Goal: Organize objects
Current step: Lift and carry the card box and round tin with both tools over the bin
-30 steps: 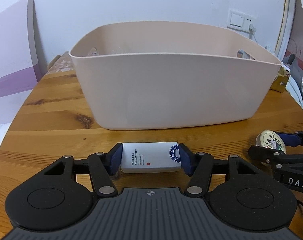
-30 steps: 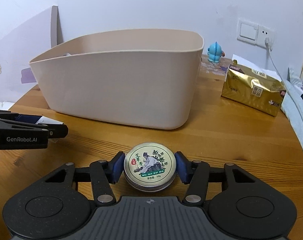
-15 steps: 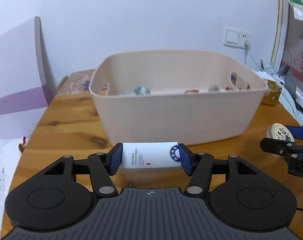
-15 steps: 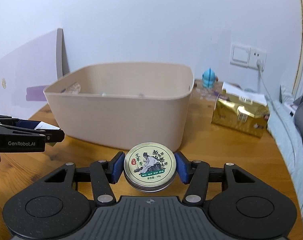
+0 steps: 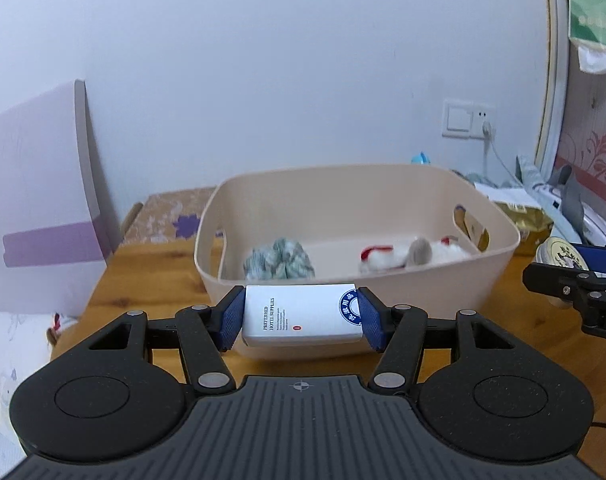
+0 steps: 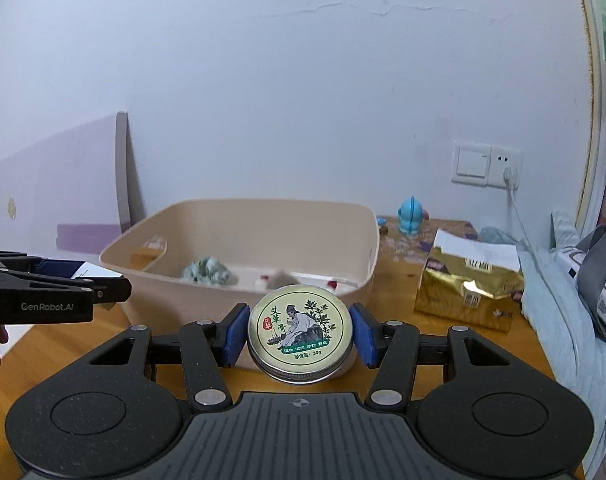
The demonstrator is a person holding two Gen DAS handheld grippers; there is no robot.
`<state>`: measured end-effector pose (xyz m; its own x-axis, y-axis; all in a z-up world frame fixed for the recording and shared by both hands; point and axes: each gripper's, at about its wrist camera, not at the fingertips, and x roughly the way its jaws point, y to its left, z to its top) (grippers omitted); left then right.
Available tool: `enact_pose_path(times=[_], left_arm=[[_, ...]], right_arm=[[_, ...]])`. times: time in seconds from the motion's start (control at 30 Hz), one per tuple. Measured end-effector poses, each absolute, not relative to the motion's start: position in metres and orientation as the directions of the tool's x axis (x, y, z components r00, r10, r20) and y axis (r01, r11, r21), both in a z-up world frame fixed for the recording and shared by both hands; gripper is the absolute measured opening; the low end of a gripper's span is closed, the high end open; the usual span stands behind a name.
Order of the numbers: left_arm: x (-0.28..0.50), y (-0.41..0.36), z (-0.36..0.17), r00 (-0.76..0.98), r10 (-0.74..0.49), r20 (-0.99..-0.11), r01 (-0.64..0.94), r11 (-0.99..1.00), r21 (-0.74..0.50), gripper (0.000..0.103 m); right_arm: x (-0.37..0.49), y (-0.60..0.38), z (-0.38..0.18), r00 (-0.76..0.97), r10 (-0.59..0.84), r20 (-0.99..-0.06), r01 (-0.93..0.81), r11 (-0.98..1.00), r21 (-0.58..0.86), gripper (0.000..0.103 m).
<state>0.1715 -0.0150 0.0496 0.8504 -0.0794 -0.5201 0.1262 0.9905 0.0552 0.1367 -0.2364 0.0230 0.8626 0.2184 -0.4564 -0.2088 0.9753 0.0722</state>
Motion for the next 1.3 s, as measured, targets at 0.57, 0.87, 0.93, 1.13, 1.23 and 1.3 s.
enact_pose_path(times=[0.57, 0.87, 0.93, 1.13, 1.23, 1.3], left_arm=[[0.210, -0.023, 0.076, 0.887, -0.065, -0.457, 0.124, 0.987, 0.101, 0.060], [0.244, -0.033, 0.068, 0.888, -0.057, -0.457, 0.131, 0.982, 0.133, 0.060], [0.253, -0.036, 0.064, 0.882, -0.058, -0.467, 0.137, 0.981, 0.138, 0.060], [0.277, -0.044, 0.050, 0.864, -0.072, -0.498, 0.154, 0.980, 0.126, 0.060], [0.288, -0.048, 0.043, 0.851, -0.077, -0.520, 0.160, 0.980, 0.116, 0.060], [0.294, -0.050, 0.037, 0.841, -0.075, -0.535, 0.164, 0.979, 0.121, 0.060]], right_arm=[[0.173, -0.234, 0.039, 0.883, 0.211, -0.419, -0.194, 0.978, 0.083, 0.052], [0.200, -0.224, 0.038, 0.881, 0.204, -0.427, -0.197, 0.979, 0.061, 0.052], [0.206, -0.222, 0.036, 0.880, 0.199, -0.432, -0.195, 0.979, 0.054, 0.052], [0.227, -0.216, 0.025, 0.861, 0.190, -0.471, -0.195, 0.980, 0.038, 0.052], [0.235, -0.211, 0.020, 0.854, 0.186, -0.486, -0.199, 0.980, 0.025, 0.052], [0.240, -0.207, 0.017, 0.848, 0.187, -0.496, -0.205, 0.979, 0.020, 0.052]])
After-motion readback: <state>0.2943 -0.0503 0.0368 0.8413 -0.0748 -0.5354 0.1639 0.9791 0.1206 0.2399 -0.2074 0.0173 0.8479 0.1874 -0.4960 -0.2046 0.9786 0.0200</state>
